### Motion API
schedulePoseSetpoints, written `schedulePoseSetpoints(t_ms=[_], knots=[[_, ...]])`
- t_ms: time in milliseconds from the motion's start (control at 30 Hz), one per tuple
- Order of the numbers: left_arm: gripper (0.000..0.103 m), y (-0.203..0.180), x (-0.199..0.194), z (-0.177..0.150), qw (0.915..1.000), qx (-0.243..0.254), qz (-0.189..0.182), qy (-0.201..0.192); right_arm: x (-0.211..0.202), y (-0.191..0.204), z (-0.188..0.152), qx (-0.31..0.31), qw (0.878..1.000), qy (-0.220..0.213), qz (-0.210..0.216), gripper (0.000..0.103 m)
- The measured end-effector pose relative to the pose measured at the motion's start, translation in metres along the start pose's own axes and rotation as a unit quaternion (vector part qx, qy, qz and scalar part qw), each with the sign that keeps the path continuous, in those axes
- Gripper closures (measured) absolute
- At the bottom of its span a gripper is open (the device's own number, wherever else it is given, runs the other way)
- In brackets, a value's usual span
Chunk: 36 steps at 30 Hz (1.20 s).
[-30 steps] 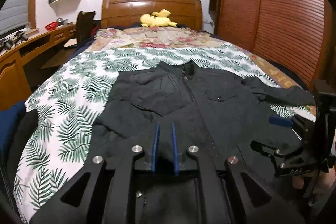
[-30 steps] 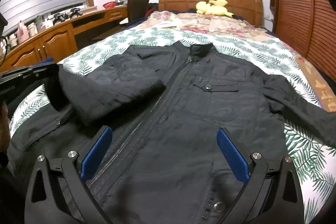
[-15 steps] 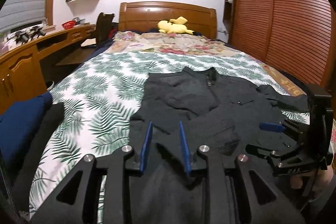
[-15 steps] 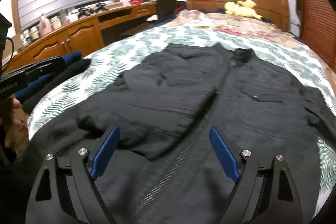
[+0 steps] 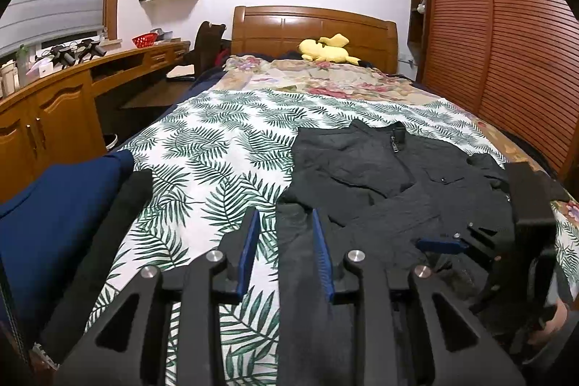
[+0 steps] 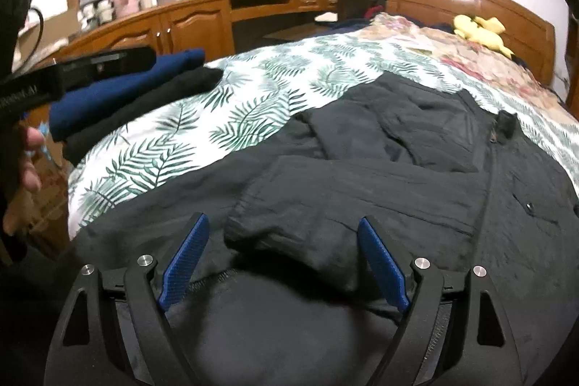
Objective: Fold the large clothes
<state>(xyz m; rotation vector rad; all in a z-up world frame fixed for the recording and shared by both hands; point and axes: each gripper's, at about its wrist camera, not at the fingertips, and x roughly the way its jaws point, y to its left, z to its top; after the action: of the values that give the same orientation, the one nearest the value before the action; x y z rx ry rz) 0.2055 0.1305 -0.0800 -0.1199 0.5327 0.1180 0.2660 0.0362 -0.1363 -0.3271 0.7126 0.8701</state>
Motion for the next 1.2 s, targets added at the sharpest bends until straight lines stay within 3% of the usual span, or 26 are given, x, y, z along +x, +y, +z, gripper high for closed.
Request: schedulePoseSetpoints(t_ms=[100, 233, 267, 333, 433, 533, 933, 1100, 1200], knots=[[0.075, 0.001, 0.000, -0.003, 1.0000, 0.002, 0.002, 0.002, 0.013, 0.002, -0.003, -0.008, 1.000, 0.018, -0.014, 0.018], [0.075, 0.003, 0.002, -0.006, 1.0000, 0.002, 0.006, 0.006, 0.026, -0.003, -0.009, 0.000, 0.999, 0.040, -0.017, 0.027], [0.075, 0.003, 0.002, -0.007, 1.0000, 0.001, 0.006, 0.007, 0.026, -0.004, -0.009, 0.001, 0.999, 0.041, -0.018, 0.033], [0.075, 0.001, 0.002, -0.008, 1.0000, 0.001, 0.004, 0.008, 0.025, -0.005, -0.010, -0.003, 0.999, 0.043, -0.032, 0.056], [0.075, -0.003, 0.002, -0.010, 0.9999, 0.006, 0.005, 0.009, 0.021, -0.012, -0.012, 0.005, 0.998, 0.037, -0.042, 0.082], [0.075, -0.008, 0.002, -0.011, 0.9999, 0.009, -0.001, 0.010, 0.008, -0.023, -0.012, 0.027, 0.999, 0.014, -0.029, 0.092], [0.075, -0.054, 0.002, -0.001, 0.9991, 0.019, -0.037, 0.003, -0.107, -0.080, -0.016, 0.100, 0.985, -0.122, -0.073, 0.096], [0.075, -0.086, 0.006, 0.000, 0.9979, 0.039, -0.051, 0.002, -0.146, -0.108, -0.040, 0.133, 0.974, -0.148, -0.110, 0.096], [0.075, -0.103, 0.009, 0.000, 0.9970, 0.048, -0.061, 0.004, -0.152, -0.122, -0.054, 0.150, 0.972, -0.135, -0.121, 0.096]])
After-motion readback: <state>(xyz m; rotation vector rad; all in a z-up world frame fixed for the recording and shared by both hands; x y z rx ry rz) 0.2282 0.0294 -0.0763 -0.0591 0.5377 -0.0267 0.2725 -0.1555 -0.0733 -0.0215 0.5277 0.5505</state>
